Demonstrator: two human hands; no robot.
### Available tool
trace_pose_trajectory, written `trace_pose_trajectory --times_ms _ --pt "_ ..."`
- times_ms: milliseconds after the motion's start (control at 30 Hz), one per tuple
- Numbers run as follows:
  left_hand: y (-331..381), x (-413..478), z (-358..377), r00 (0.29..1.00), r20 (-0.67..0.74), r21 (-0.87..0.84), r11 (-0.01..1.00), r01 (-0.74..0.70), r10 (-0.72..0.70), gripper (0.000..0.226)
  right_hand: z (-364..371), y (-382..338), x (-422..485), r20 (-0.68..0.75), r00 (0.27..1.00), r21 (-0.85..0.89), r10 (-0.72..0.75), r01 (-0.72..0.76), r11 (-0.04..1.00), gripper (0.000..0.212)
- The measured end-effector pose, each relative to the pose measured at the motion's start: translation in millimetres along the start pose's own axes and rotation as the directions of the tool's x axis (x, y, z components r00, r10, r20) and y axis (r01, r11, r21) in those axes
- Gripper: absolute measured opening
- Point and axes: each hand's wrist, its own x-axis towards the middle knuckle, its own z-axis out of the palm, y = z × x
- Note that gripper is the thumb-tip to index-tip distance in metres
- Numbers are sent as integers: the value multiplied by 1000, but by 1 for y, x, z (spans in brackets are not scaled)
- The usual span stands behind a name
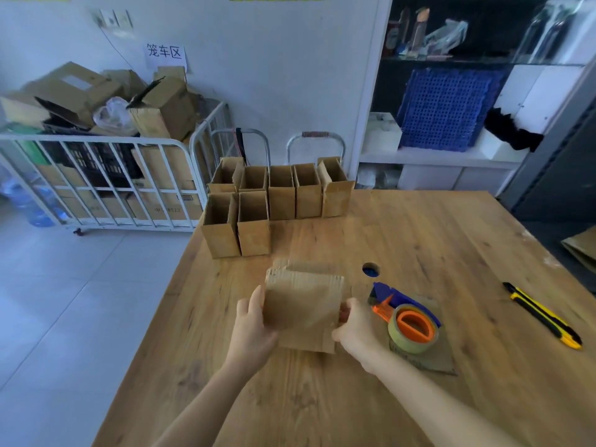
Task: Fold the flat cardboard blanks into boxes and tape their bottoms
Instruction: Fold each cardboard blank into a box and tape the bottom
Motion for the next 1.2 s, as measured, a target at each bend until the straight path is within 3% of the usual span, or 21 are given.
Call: trace_pose_trajectory --times_ms 133,267,367,500,633,767,867,1033,1200 --pt "-14 -10 13 999 29 206 978 34 -41 77 7 15 1 38 994 -163 -103 108 981 44" --pt "-15 -11 15 998 -55 387 921 47 -28 83 -1 22 10 154 975 -218 -160 192 957 50" --pt "-12 -10 9 994 -103 428 900 82 -41 88 -18 21 14 215 940 -274 -263 317 908 57" --pt "-5 -9 -5 984 -170 318 948 8 49 85 -45 10 19 294 847 -257 -444 517 817 74" --pt "6 -10 -14 981 -46 380 912 -157 188 77 -53 -1 26 502 718 -246 -482 653 716 104" --pt "13 -8 -15 983 -12 498 853 -154 184 72 -46 -8 33 558 640 -357 -528 759 544 104" --pt "16 -7 -17 988 -38 569 816 -103 151 73 -39 -14 40 557 611 -360 -562 788 500 104" --pt "26 -4 -12 992 -96 605 796 -3 77 75 -32 -13 46 544 614 -369 -572 787 494 99" --pt "40 7 -3 993 -92 643 766 -1 78 75 -34 -10 45 432 692 -472 -578 720 509 94"
